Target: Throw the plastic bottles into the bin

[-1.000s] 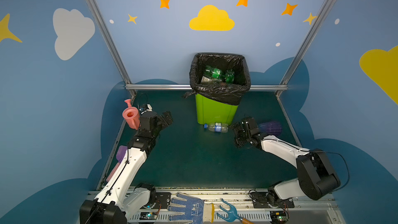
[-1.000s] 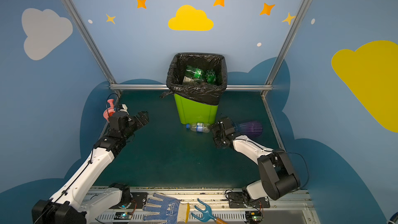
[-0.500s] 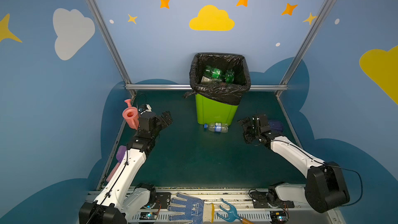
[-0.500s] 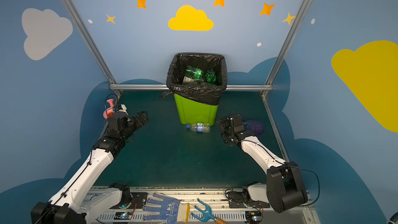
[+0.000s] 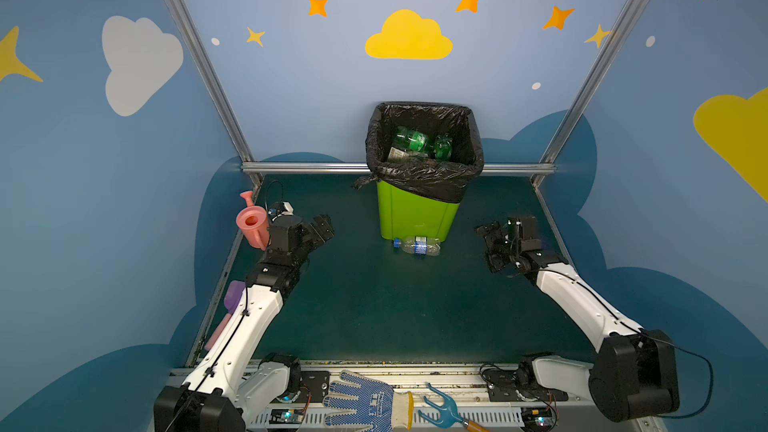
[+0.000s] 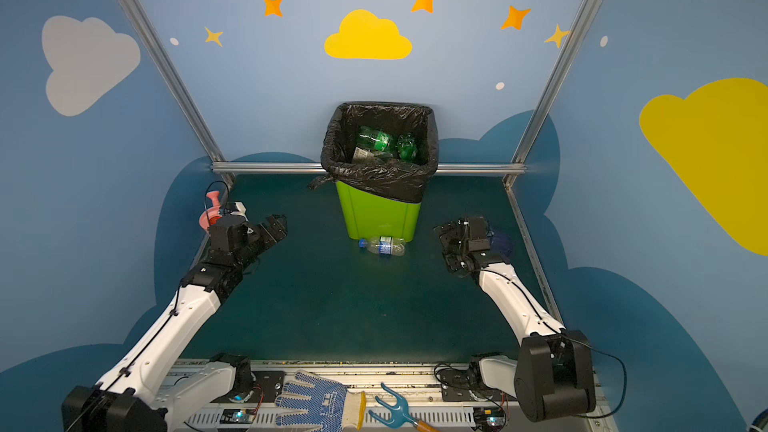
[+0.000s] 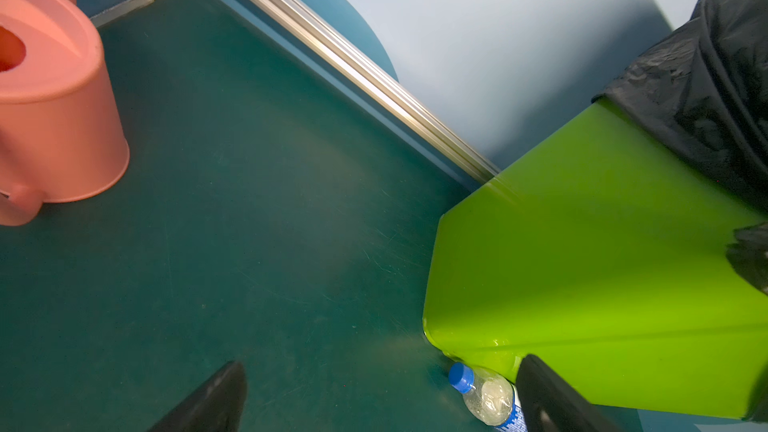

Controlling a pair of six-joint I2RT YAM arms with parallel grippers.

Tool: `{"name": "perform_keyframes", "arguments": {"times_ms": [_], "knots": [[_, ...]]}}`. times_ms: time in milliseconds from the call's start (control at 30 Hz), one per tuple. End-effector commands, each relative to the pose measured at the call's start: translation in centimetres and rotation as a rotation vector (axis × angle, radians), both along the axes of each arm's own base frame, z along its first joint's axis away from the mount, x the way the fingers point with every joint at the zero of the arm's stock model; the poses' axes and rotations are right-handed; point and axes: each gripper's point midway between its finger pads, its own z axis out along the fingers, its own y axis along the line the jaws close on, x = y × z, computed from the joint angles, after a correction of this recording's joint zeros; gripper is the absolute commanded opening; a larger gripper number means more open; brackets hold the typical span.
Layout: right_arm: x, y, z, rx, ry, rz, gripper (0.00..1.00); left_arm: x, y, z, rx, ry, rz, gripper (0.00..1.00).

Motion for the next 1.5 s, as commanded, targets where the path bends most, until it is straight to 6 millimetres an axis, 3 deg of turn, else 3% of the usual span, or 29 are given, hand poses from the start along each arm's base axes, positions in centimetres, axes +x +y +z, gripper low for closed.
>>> {"name": "perform_keyframes", "arguments": {"times_ms": [0, 700, 967, 1467], "knots": [[0.4, -0.7, 1.6, 0.002, -0.03, 0.012, 0.97, 0.1, 0.0, -0.3, -0.009, 0.0, 0.002, 1.0], [2.6, -4.4, 3.2, 0.07, -0.05, 0.042, 0.97, 0.6, -0.4, -1.5, -0.033, 0.039, -0.003, 1.0], [4.3, -6.0, 6.0, 0.086, -0.12, 0.075, 0.97, 0.7, -0.5, -2.0, -0.039, 0.057, -0.005, 1.0], [4.7, -7.6, 8.5, 0.108, -0.171, 0.077, 0.98, 0.7, -0.4, -3.1, -0.033, 0.095, 0.004, 1.0]]}}
